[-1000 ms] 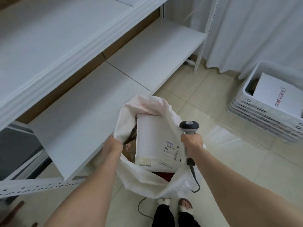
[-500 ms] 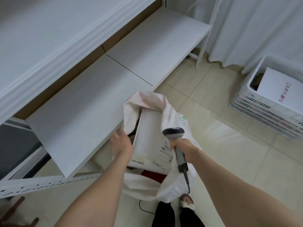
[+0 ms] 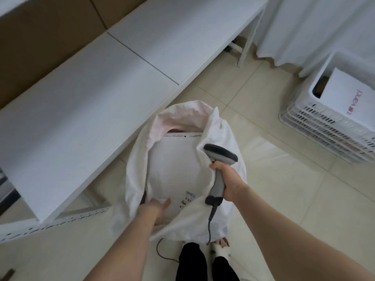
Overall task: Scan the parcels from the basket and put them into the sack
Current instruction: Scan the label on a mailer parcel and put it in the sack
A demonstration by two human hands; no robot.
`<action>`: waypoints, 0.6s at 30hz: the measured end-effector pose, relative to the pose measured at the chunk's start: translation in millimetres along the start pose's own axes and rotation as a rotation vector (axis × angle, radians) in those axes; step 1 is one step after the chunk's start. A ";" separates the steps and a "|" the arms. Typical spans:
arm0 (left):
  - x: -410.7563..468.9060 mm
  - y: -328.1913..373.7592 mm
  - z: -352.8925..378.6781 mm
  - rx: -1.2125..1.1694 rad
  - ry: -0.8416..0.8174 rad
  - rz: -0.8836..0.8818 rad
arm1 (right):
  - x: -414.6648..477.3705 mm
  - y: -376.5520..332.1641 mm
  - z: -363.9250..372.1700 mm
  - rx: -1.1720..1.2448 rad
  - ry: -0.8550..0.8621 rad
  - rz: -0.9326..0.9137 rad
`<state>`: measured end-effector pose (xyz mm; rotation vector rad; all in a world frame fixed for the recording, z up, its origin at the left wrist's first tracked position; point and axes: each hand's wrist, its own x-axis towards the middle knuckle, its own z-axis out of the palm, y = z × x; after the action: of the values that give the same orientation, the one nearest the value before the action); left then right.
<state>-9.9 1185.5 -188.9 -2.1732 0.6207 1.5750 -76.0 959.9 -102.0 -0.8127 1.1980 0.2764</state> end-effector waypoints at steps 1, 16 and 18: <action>3.4 -3.0 6.1 -0.037 0.022 -0.030 | 3.6 5.1 2.0 0.007 -0.017 0.017; -55.0 -28.2 -56.0 -0.294 0.198 -0.291 | -23.0 -10.5 31.4 -0.270 0.243 -0.079; -60.5 -50.1 -71.6 -0.427 0.353 -0.407 | -22.1 -6.0 22.4 -0.381 0.382 -0.094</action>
<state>57.7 1195.6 -107.6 -2.7026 -0.0907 1.1950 -64.7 975.9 -76.7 -1.2931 1.4807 0.2840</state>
